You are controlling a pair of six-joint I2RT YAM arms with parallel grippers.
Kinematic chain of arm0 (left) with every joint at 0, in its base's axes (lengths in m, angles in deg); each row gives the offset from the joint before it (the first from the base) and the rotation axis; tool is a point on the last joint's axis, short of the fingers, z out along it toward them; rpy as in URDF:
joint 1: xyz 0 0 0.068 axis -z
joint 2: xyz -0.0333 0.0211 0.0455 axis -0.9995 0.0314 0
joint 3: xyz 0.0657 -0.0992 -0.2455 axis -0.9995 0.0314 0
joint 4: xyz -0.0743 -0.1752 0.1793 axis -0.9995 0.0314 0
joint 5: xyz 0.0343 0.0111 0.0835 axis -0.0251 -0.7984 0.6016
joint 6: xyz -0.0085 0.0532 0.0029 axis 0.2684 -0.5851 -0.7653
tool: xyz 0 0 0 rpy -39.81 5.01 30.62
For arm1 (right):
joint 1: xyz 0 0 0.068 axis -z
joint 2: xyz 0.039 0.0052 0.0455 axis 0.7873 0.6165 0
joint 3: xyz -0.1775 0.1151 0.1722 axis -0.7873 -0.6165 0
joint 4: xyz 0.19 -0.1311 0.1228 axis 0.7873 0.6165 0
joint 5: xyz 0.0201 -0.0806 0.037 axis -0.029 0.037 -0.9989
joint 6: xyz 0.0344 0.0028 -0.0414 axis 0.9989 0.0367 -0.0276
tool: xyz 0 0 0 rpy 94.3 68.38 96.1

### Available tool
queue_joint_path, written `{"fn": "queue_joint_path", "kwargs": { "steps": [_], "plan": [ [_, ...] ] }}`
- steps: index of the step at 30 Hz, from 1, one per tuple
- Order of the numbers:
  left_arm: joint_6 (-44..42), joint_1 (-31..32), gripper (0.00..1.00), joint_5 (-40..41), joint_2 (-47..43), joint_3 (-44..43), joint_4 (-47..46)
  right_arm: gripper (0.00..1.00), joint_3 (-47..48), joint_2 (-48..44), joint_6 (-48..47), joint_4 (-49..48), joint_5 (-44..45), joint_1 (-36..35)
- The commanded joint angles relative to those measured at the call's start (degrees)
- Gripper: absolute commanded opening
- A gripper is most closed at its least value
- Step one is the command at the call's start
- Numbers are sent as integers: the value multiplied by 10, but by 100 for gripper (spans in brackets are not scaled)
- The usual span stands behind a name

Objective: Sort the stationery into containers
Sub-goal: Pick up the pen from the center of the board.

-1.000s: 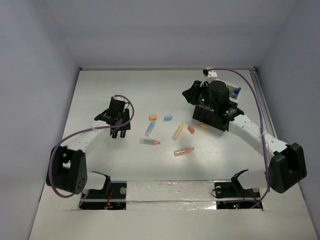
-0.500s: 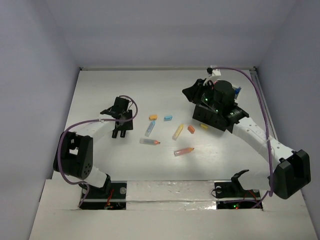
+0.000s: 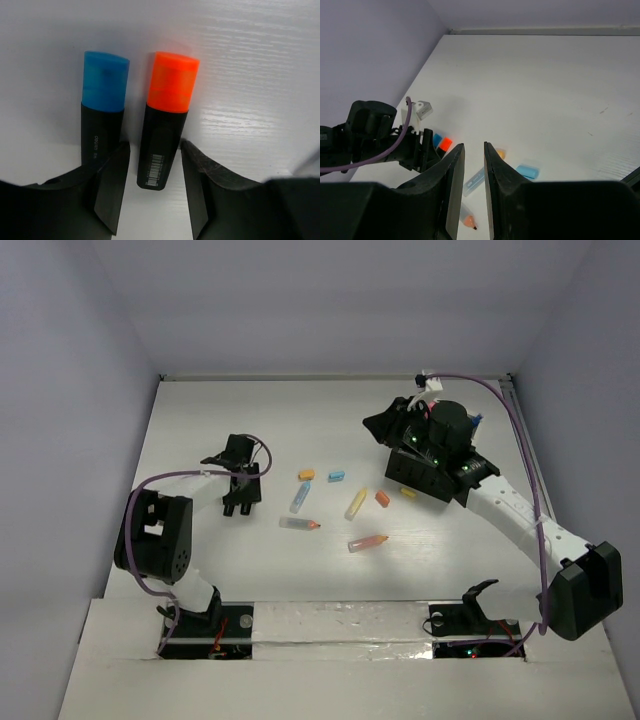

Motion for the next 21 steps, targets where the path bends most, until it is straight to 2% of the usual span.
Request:
{"fn": "queue_joint_path", "kwargs": {
  "steps": [1,4,7,11,13,14,21],
  "plan": [
    [3,-10,43,-18,19,-16,4,28,-1,-15,3,-29,-11,-2],
    [5,-10,40,-22,27,-16,5,29,-1,-17,4,-28,-17,-2],
    [4,-10,30,-25,29,-16,4,34,1,-16,7,-27,-28,-2],
    [0,-10,11,-34,24,-15,1,52,2,-11,10,-30,-48,-2],
    [-3,-10,6,-35,11,-14,1,56,6,-4,13,-29,-58,-2],
    [-4,-10,1,-43,3,-14,-1,63,7,5,18,-30,-74,-2],
    [0,5,0,-130,-129,5,-56,85,12,79,63,-76,-148,-12]
  ]
}}
